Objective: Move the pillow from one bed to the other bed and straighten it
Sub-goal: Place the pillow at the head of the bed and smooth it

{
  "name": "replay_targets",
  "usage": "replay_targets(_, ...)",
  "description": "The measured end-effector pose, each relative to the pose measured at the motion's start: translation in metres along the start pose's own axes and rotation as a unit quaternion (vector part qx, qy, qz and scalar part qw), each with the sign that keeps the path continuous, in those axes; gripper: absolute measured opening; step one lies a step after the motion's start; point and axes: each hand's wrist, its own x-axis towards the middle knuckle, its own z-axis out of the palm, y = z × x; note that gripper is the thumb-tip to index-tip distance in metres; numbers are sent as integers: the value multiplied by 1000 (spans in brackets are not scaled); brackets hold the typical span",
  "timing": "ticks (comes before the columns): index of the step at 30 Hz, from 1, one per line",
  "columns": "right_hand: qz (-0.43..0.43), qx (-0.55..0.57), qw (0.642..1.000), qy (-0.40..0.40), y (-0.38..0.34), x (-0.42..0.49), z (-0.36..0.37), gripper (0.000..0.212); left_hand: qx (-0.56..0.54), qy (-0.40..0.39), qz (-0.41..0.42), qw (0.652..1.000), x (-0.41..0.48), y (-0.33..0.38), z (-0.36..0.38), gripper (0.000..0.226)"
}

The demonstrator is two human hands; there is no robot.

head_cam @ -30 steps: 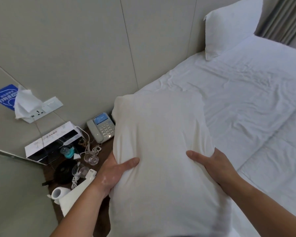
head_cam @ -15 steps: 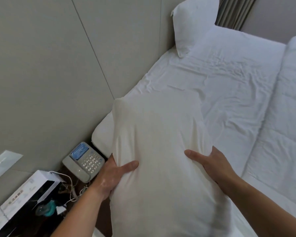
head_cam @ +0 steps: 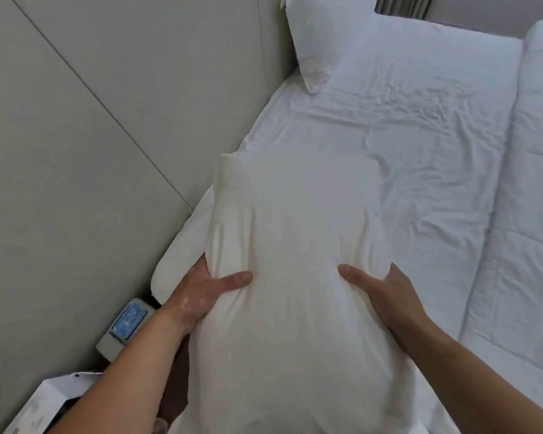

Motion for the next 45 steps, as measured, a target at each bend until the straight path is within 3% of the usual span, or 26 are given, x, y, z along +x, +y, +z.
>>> replay_targets(4, 16, 26, 1000, 2, -7, 42, 4, 32, 39, -9, -2, 999, 48, 38, -1, 104)
replay_targets(8, 19, 43, 999, 8, -13, 81, 22, 37, 73, -39, -8, 997, 95, 67, -6, 94)
replay_targets(13, 31, 74, 996, 28, -7, 124, 55, 51, 105, -41, 1, 994, 160, 84, -30, 122)
replay_targets(18, 42, 90, 993, 62, 15, 167, 92, 67, 132, -58, 7, 990, 226, 81, -52, 102)
replay_targets(21, 62, 87, 992, 73, 38, 192, 113, 70, 146, -41, 11, 988, 265, 58, -61, 113)
replay_targets(29, 110, 49, 987, 106, 89, 256, 144, 103, 245, 65, -8, 967, 326, -17, -45, 139)
replay_targets(33, 127, 9, 987, 101, 103, 264, 145, 100, 251, 95, 5, 963, 336, -36, -38, 142)
replay_targets(36, 133, -137, 981, 46, 90, 259, 127, 93, 244, 92, 5, 965, 329, -36, -44, 138)
replay_targets(38, 131, -306, 943, -17, 67, 253, 109, 79, 235, 83, -10, 968, 316, -33, -50, 143)
replay_targets(41, 97, -528, 841, -70, 25, 246, 85, 67, 225, 74, -48, 970, 298, -30, -57, 159)
replay_targets(45, -48, -656, 750, -72, -39, 259, 89, 49, 210, 68, -88, 971, 281, -38, -71, 153)
